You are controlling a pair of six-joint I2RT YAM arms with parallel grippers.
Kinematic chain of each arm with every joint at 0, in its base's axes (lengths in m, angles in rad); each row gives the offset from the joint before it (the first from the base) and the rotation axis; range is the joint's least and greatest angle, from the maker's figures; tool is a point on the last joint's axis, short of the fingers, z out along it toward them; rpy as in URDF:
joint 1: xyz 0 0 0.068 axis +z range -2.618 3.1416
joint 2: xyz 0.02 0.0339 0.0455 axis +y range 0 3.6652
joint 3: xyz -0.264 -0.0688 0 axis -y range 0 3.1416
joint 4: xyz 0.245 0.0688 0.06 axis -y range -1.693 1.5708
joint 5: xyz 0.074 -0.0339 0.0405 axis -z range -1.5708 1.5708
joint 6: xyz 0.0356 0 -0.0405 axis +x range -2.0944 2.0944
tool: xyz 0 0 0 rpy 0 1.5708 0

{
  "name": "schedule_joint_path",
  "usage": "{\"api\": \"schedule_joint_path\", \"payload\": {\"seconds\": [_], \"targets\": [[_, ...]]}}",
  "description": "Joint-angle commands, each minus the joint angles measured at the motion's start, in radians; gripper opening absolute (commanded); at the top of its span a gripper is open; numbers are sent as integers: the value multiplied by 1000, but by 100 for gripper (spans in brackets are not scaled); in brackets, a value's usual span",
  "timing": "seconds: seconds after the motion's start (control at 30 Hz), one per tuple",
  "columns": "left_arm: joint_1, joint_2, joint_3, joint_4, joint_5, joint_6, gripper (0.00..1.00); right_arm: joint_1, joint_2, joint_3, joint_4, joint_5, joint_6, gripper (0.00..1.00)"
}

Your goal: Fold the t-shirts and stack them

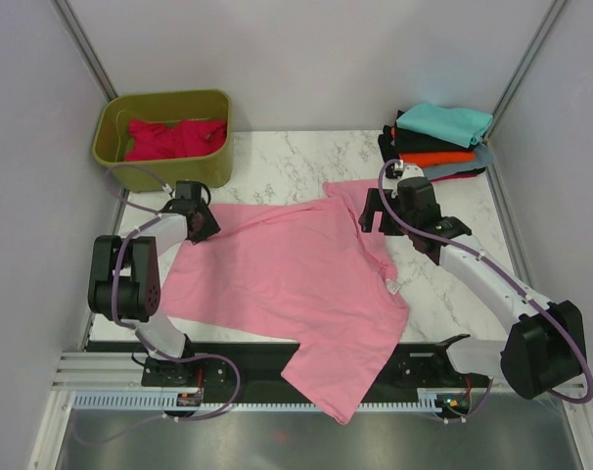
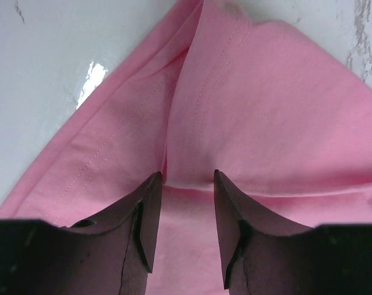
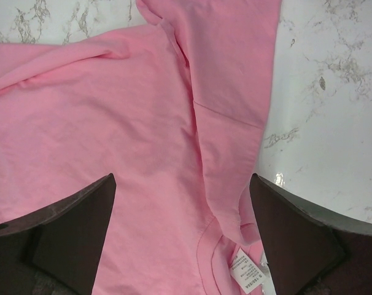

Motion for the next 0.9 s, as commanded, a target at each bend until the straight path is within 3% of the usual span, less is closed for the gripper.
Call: {"api": "schedule_joint_path", "payload": {"seconds": [0.0, 0.07, 0.17, 0.2, 0.3, 0.5, 0.63, 0.67, 0.7, 0.77, 0.83, 0.87], "targets": [[-4, 22, 53, 58, -44, 8, 46, 4, -7, -8, 12, -3, -18, 98], [-4, 32, 69, 61, -46, 8, 43, 4, -4, -9, 12, -6, -20, 98], [-4, 39, 85, 61, -43, 10, 30, 4, -4, -12, 13, -6, -20, 98], [-4, 39, 88, 61, -43, 12, 17, 4, -6, -14, 13, -6, -22, 98], [-4, 31, 102, 55, -28, 12, 2, 2, -7, -18, 12, 2, -25, 98], [-4, -17, 177, 33, -11, -1, 2, 4, 0, -14, 18, 3, -25, 98], [-4, 43, 372, -10, -17, -28, 2, 4, 5, -11, 26, 0, -25, 98], [-4, 61, 405, -14, -78, -50, 6, 4, 8, -9, 27, 2, -23, 98], [-2, 81, 428, -13, -104, -76, 16, 4, 10, -9, 29, -1, -22, 98], [21, 95, 484, -14, -86, -136, 44, 4, -1, -9, 29, -8, -23, 98], [28, 42, 455, 16, -118, -192, 52, 4, -18, -23, 29, -5, -26, 98], [28, 14, 426, 47, -135, -197, 61, 4, -36, -29, 30, -3, -28, 98]]}}
